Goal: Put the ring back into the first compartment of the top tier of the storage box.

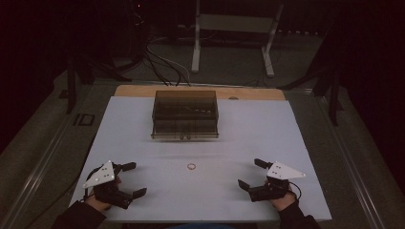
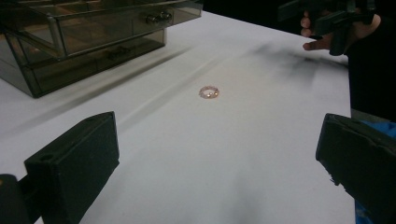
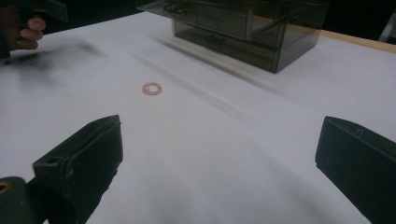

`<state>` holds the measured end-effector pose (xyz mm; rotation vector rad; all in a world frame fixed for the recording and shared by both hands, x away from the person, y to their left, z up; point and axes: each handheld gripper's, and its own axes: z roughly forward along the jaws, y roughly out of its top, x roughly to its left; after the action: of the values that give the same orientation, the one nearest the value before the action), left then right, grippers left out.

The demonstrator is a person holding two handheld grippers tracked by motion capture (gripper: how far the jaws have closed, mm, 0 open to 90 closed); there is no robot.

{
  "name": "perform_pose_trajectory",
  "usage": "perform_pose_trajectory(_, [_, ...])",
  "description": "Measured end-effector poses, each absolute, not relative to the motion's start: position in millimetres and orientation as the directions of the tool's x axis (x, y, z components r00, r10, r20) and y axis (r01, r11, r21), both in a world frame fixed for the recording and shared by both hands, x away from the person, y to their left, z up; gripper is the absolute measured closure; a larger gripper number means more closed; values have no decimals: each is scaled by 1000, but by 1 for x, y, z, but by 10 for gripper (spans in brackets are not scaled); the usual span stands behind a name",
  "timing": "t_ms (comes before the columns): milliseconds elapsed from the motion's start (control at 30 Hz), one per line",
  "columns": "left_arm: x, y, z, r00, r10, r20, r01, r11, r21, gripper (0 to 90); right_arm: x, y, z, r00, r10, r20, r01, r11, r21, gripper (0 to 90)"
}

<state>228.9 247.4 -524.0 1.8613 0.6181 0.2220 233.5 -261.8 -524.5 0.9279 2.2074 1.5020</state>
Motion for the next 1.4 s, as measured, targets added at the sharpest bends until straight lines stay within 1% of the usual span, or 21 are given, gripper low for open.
perform_pose_trajectory(167, [231,245,-527,848,509,-149,326,-278,904,10,233,-262,-525,-739,666,102,336,233,913,11])
perform_pose_trajectory(700, [230,243,-522,859,494,-135,310,-293,904,10,233,-257,-526,-746,661,88,336,259,906,11])
perform_pose_trajectory(833, [234,243,-516,861,484,-158,322,-278,905,10,232,-257,-525,-744,662,88,335,256,907,11])
perform_pose_trajectory(967, [236,241,-509,866,475,-159,321,-284,904,10,232,-258,-525,-743,663,89,336,254,907,11])
perform_pose_trajectory(1233, [243,237,-489,883,450,-134,294,-306,906,10,231,-258,-525,-738,669,88,338,254,906,11])
perform_pose_trajectory(1367, [248,235,-482,884,454,-110,282,-329,902,10,231,-258,-525,-739,668,90,339,253,906,11])
perform_pose_trajectory(1400, [251,235,-480,880,460,-120,290,-322,901,10,231,-258,-526,-740,667,89,338,254,906,11])
